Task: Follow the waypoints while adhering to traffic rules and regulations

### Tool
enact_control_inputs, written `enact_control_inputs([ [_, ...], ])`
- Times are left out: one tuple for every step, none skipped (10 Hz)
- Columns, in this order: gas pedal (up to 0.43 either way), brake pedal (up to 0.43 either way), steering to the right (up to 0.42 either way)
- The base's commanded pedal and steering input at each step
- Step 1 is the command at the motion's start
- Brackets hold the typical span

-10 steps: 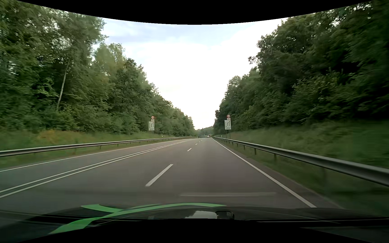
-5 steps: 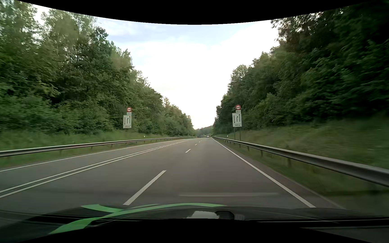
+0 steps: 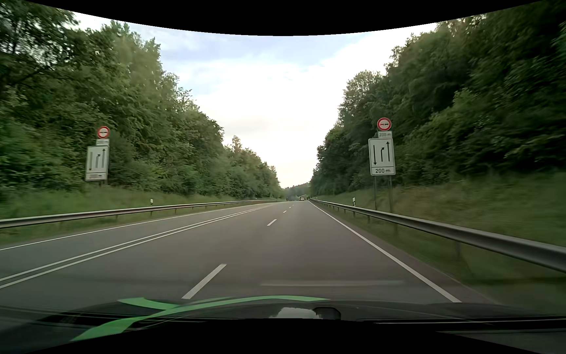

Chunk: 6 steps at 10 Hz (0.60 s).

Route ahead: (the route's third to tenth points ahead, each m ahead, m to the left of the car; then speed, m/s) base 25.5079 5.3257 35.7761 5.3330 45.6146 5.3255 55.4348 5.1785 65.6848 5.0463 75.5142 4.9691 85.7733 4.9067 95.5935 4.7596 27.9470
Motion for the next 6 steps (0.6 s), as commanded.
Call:
enact_control_inputs([
  [0.378,0.000,-0.001],
  [0.370,0.000,-0.002],
  [0.370,0.000,-0.001],
  [0.370,0.000,-0.001],
  [0.378,0.000,-0.001],
  [0.390,0.000,-0.002],
])
